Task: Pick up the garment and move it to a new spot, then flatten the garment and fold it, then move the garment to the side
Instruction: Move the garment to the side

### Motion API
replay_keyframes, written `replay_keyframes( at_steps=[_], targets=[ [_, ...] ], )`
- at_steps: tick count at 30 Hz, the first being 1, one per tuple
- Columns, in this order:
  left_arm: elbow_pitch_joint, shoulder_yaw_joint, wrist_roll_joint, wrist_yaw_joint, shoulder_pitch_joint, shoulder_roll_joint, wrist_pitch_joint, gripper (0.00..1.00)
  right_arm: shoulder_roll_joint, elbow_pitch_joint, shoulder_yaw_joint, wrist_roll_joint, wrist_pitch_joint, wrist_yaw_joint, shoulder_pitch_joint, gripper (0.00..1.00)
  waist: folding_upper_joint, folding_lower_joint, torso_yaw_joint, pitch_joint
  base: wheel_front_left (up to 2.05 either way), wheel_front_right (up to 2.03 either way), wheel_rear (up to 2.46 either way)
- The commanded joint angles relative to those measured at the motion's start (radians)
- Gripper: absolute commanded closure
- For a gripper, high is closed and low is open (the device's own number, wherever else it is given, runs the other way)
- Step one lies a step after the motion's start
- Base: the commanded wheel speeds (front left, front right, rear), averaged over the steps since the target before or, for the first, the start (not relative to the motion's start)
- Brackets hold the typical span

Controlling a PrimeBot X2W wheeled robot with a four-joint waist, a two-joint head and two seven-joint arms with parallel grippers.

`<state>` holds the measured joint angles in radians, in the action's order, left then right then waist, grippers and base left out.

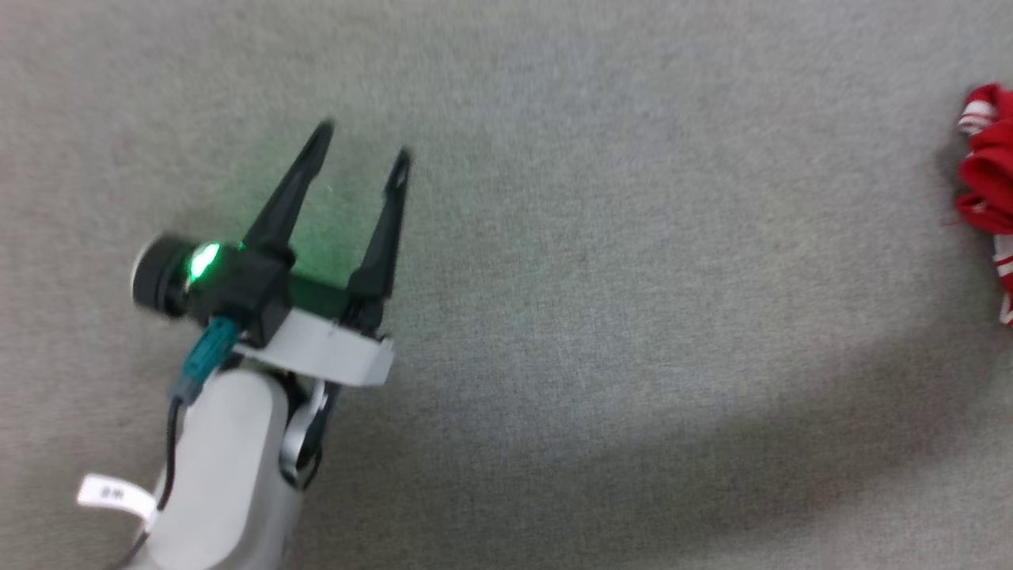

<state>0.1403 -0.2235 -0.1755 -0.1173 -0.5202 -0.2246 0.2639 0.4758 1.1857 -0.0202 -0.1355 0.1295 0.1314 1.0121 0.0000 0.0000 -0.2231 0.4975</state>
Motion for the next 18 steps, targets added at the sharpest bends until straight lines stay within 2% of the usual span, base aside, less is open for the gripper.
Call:
replay_keyframes(
  at_steps=[1, 4, 8, 14, 18],
  targets=[
    [0.005, 0.007, -0.007, 0.004, 0.020, 0.005, 0.000, 0.00, -0.003, -0.008, 0.020, -0.022, 0.014, -0.001, -0.026, 0.00, 0.0000, 0.0000, 0.018, -0.076, 0.00, 0.00, 0.00],
    [0.027, 0.042, -0.020, 0.003, 0.085, 0.019, 0.000, 0.00, -0.060, -0.061, 0.113, -0.085, 0.059, -0.001, -0.083, 0.00, 0.0000, 0.0000, 0.037, -0.133, 0.00, 0.00, 0.00],
    [0.051, 0.089, -0.031, 0.000, 0.170, 0.039, 0.000, 0.00, -0.103, -0.146, 0.226, -0.176, 0.098, -0.001, -0.181, 0.00, 0.0000, 0.0000, 0.073, -0.201, 0.00, 0.00, 0.00],
    [0.083, 0.155, -0.038, -0.005, 0.282, 0.066, 0.000, 0.00, -0.138, -0.258, 0.372, -0.280, 0.123, -0.001, -0.323, 0.00, 0.0000, 0.0000, 0.133, -0.299, 0.00, 0.00, 0.00],
    [0.091, 0.192, -0.034, -0.007, 0.342, 0.081, 0.000, 0.00, -0.149, -0.314, 0.434, -0.336, 0.130, -0.001, -0.385, 0.00, 0.0000, 0.0000, 0.167, -0.358, 0.00, 0.00, 0.00]
  ],
)
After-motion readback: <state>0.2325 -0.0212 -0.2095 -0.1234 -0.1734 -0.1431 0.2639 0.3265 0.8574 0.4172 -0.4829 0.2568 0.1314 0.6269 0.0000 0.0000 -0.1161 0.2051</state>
